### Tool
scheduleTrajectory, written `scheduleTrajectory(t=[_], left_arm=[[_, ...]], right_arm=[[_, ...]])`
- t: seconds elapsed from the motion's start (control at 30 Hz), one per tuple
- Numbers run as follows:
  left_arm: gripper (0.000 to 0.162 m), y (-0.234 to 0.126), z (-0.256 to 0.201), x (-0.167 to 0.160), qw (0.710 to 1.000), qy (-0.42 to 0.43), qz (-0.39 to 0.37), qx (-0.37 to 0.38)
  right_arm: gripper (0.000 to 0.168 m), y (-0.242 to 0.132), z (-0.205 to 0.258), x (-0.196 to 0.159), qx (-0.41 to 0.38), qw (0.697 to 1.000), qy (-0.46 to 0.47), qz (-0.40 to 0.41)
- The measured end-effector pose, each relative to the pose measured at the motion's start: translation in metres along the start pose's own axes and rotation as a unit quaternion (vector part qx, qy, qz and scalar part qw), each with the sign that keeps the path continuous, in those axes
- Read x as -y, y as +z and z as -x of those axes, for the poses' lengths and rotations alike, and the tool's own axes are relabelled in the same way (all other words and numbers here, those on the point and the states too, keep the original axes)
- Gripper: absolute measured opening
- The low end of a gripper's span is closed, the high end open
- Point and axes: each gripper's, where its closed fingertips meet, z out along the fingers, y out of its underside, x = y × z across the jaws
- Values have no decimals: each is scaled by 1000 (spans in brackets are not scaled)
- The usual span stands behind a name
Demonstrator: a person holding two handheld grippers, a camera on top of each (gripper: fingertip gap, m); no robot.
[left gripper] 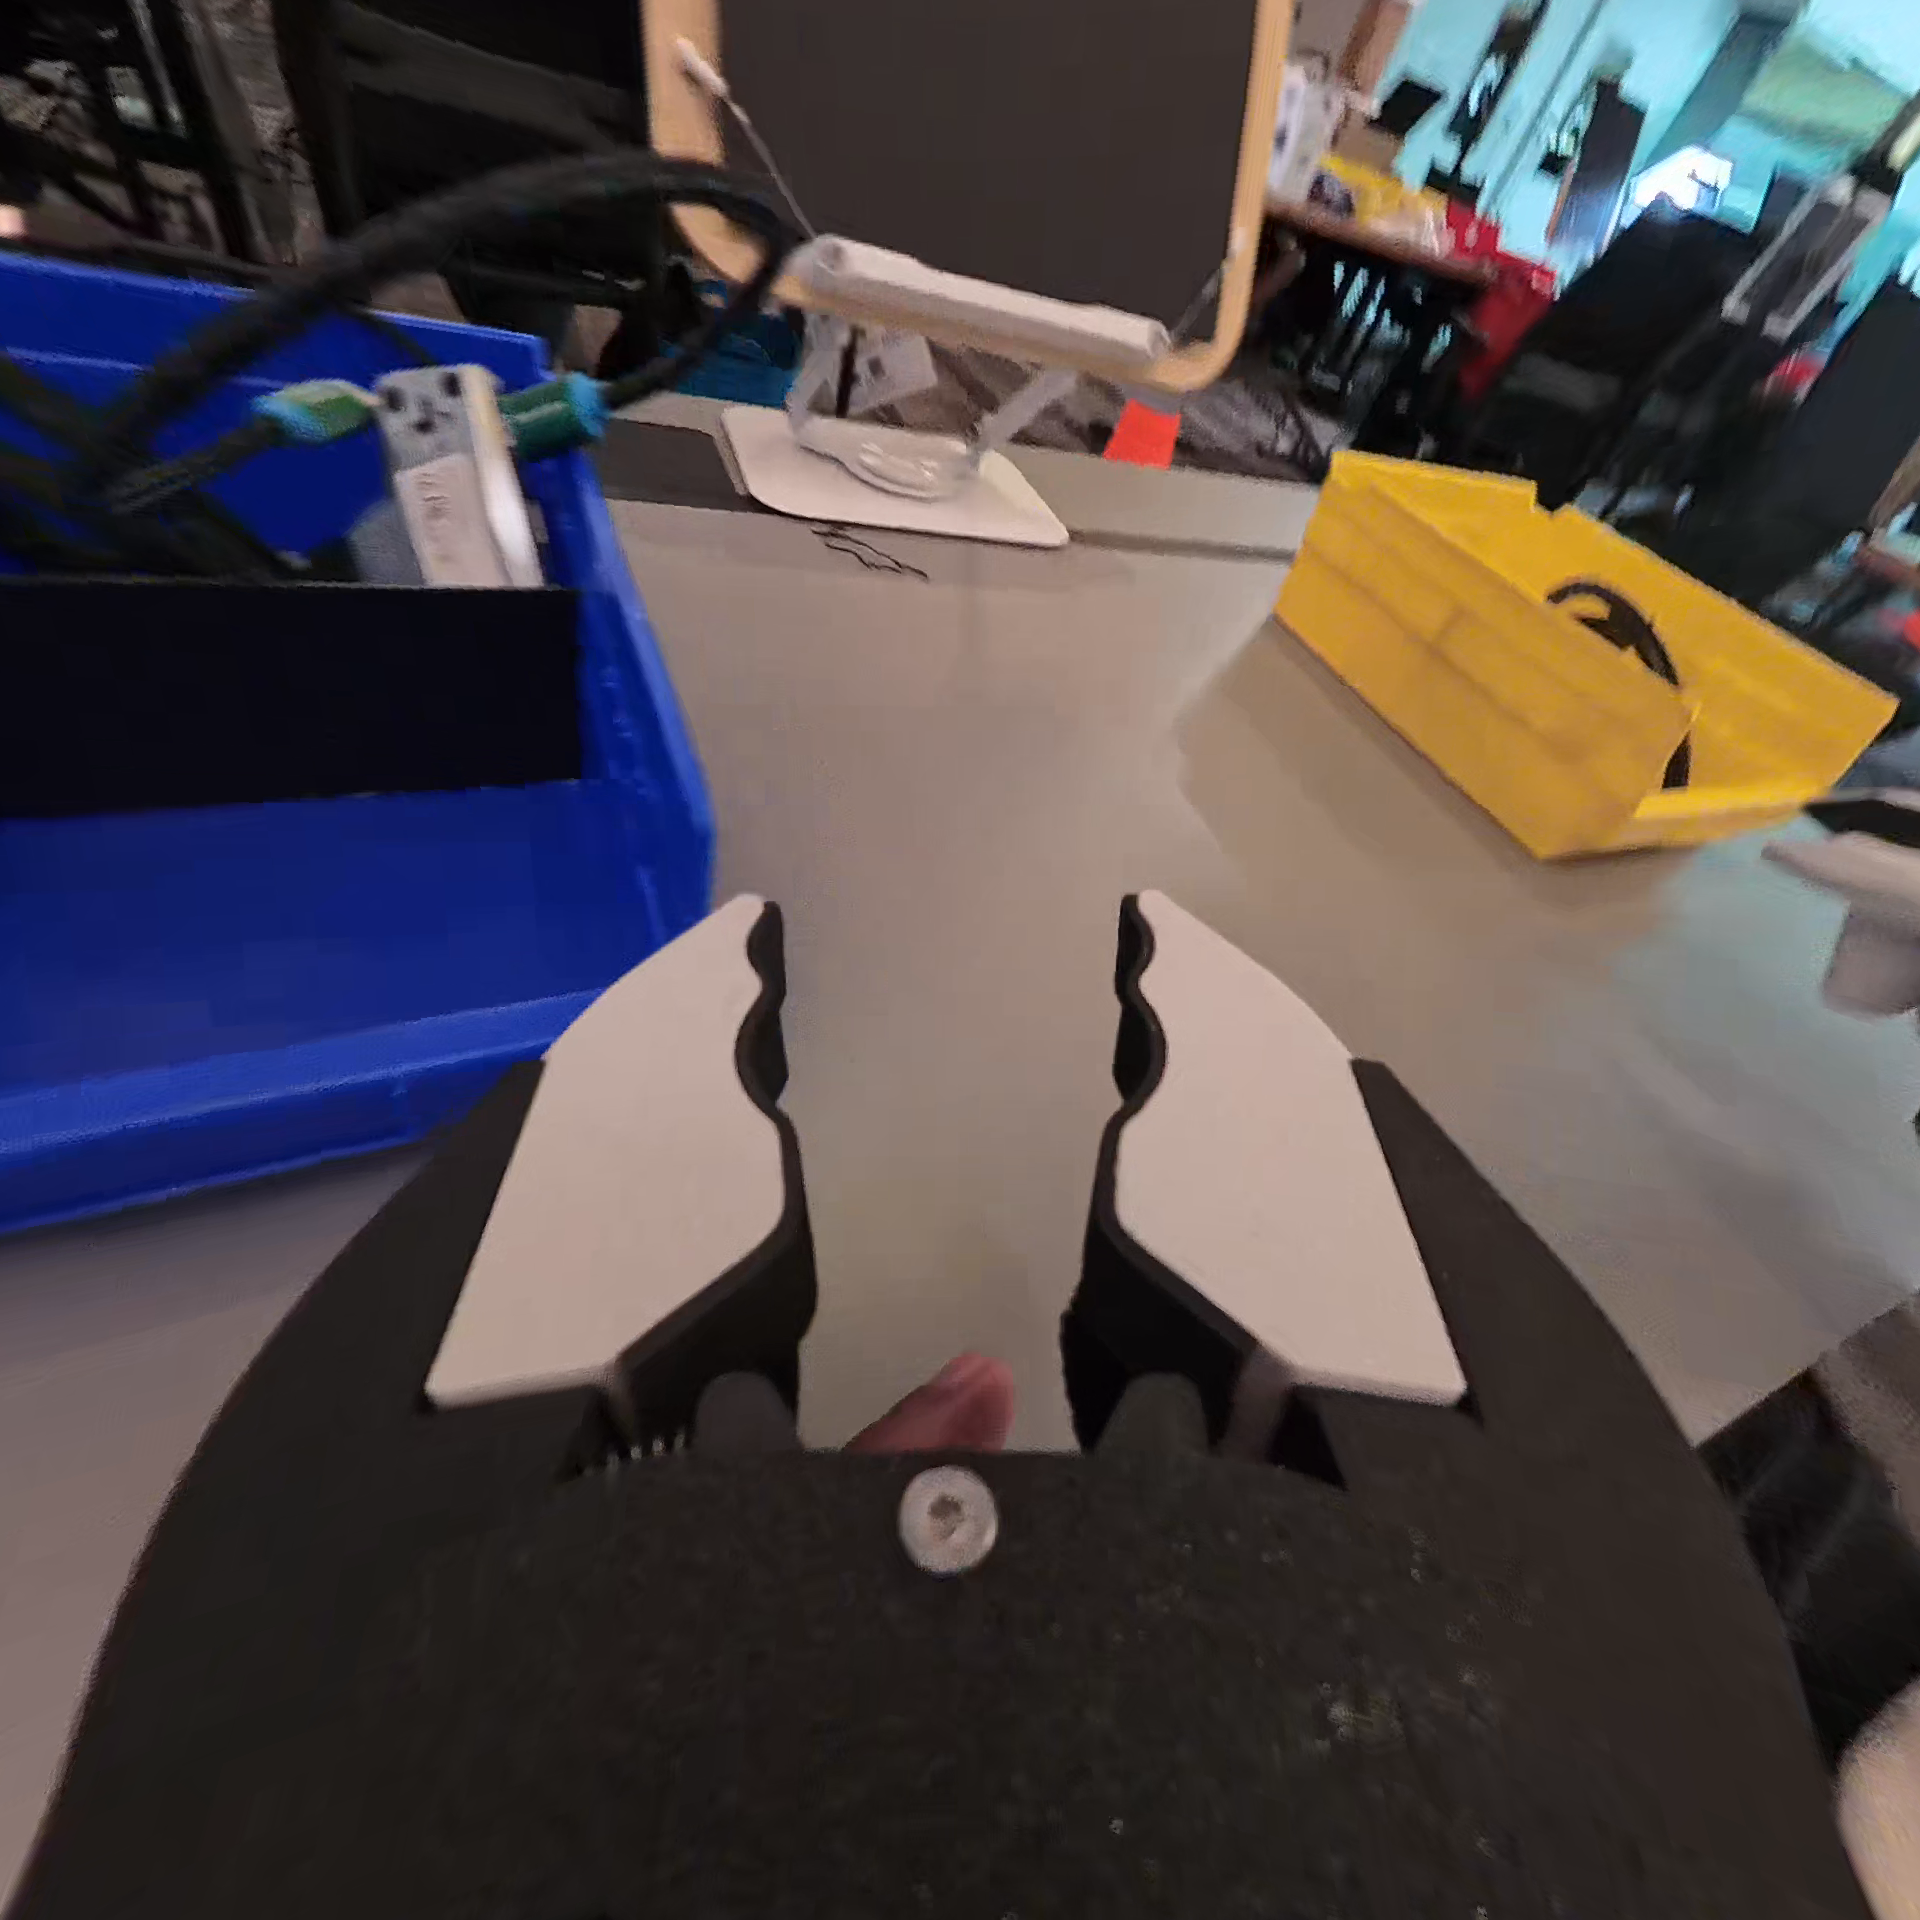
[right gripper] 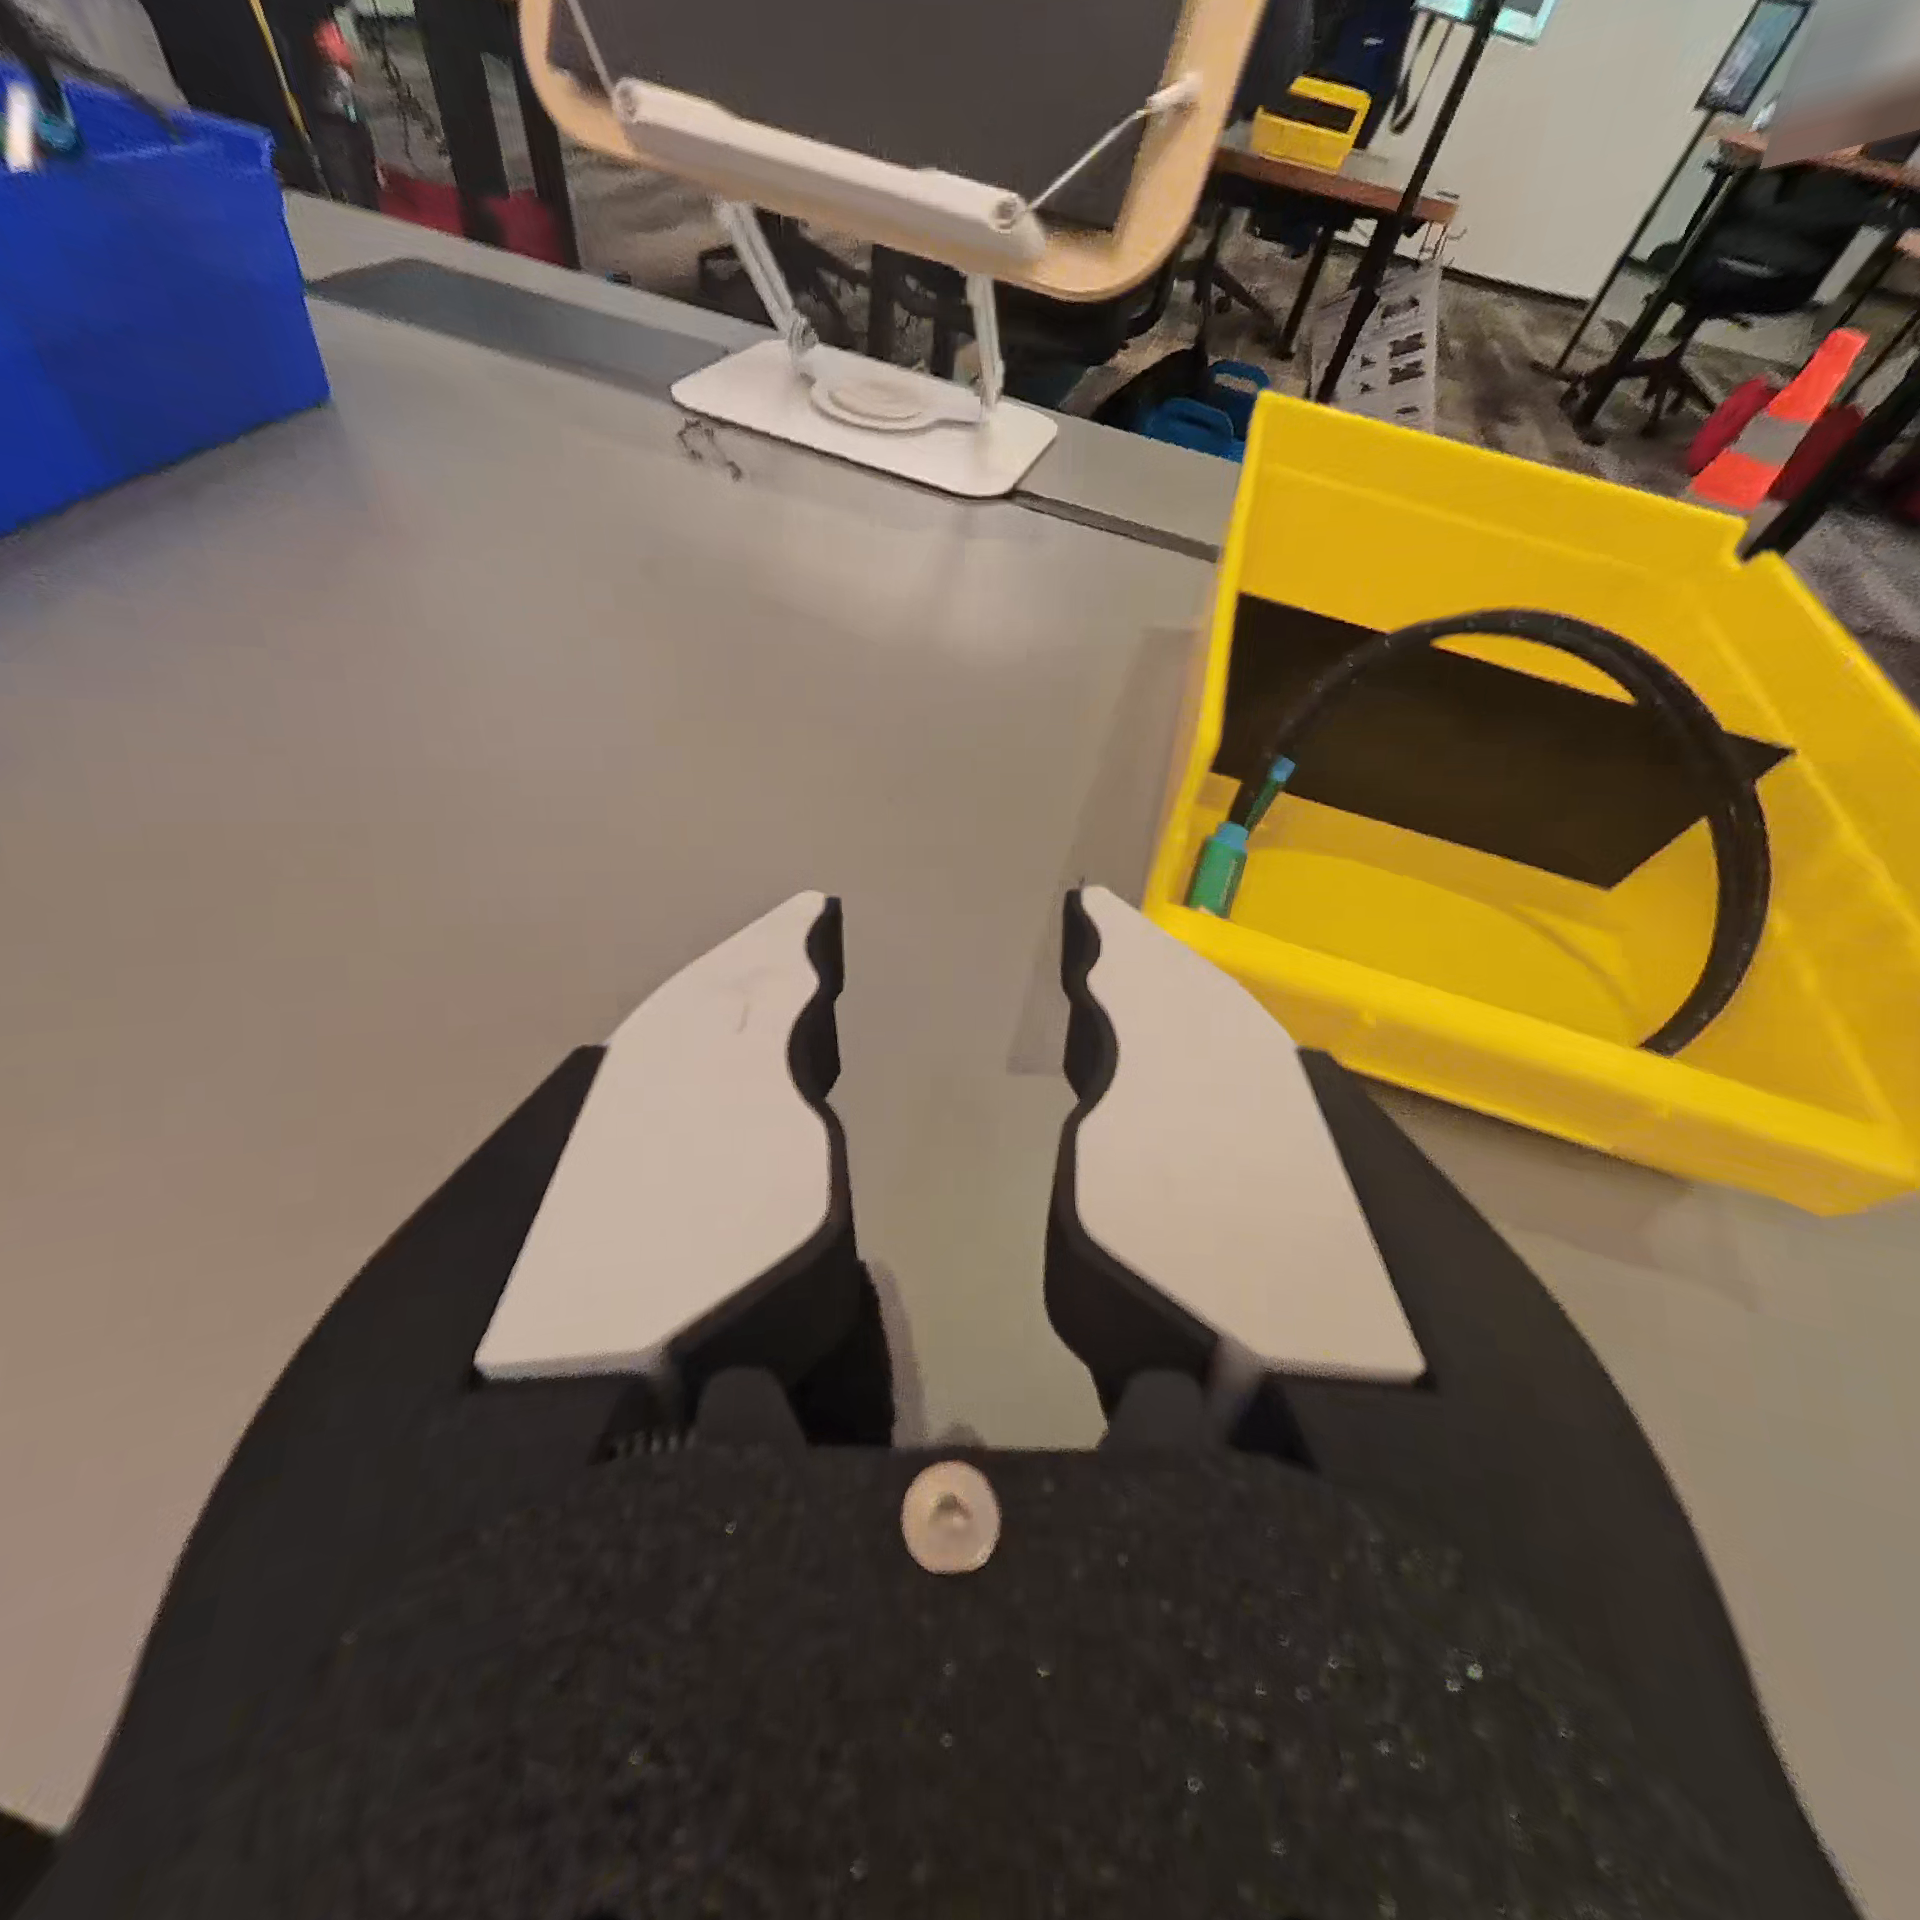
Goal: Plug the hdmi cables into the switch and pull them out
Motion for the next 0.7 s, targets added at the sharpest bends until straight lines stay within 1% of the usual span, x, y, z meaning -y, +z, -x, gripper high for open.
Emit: scheduleTrajectory(t=[0.13, 0.23, 0.43, 0.53, 0.63, 0.7], left_arm=[[61, 16, -16, -5, 999, 42, 17, -9], [62, 22, -15, -8, 998, 55, 27, -6], [63, 23, 5, -21, 998, 27, 53, 1], [62, 17, 17, -30, 998, -7, 70, 6], [61, 7, 23, -30, 997, -42, 66, -2], [61, 1, 30, -29, 997, -41, 58, 8]], right_arm=[[37, 2, -15, -7, 13, 997, 79, -1], [36, 9, -21, -19, 1, 997, 70, 22], [33, 23, -12, -14, 10, 997, 66, 25], [32, 34, -2, -17, 23, 997, 65, 36], [32, 40, 6, -19, 34, 997, 57, 50], [30, 40, 13, -20, 48, 996, 60, 52]])
